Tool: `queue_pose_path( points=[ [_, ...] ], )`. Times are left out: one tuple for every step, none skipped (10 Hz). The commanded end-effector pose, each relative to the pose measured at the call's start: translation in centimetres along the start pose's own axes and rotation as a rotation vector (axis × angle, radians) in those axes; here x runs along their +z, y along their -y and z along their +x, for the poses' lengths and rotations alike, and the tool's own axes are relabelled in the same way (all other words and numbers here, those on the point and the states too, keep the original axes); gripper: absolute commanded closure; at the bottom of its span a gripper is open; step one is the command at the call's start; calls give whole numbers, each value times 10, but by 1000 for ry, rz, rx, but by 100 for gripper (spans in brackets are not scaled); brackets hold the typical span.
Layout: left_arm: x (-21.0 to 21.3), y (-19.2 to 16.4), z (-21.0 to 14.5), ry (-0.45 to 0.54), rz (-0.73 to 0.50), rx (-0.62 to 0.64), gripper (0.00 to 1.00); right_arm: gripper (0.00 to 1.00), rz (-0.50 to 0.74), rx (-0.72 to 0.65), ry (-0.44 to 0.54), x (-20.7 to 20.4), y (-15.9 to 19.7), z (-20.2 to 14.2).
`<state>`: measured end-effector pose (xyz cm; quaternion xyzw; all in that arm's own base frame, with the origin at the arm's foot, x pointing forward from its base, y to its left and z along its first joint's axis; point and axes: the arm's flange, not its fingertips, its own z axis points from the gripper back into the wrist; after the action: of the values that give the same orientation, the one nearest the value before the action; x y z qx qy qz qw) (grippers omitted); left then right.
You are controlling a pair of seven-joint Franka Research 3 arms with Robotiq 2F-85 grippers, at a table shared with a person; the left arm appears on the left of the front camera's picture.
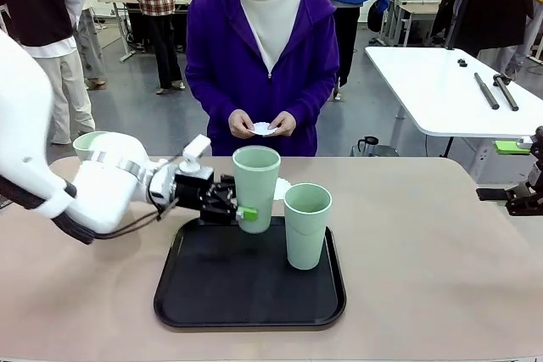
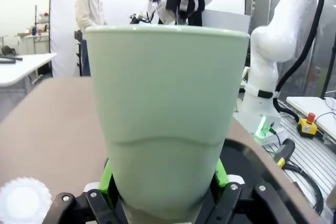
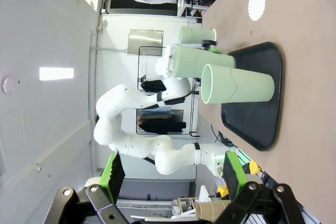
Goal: Place coasters on the table and set cups on them.
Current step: Take one Reusable plastic cup from the Flat Tray and place it on a coaster set by the human.
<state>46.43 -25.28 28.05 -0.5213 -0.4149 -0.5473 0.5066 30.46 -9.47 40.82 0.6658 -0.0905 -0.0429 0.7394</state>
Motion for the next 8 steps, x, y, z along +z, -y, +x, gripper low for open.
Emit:
queue_pose_path(
  points=[
    [10,20,50,-7,53,-12,88,0,11,14,2,0,1,1],
    [11,24,66,-14,68,-8,88,0,11,14,2,0,1,1],
    [10,25,75,-14,78,1,88,0,11,14,2,0,1,1],
    [11,26,82,-4,99,21,88,0,11,14,2,0,1,1],
    [15,20,76,-8,48,-27,88,0,11,14,2,0,1,1],
    [15,20,76,-8,48,-27,88,0,11,14,2,0,1,1],
    [15,20,76,-8,48,-27,88,0,11,14,2,0,1,1],
    [15,20,76,-8,48,-27,88,0,11,14,2,0,1,1]
  ],
)
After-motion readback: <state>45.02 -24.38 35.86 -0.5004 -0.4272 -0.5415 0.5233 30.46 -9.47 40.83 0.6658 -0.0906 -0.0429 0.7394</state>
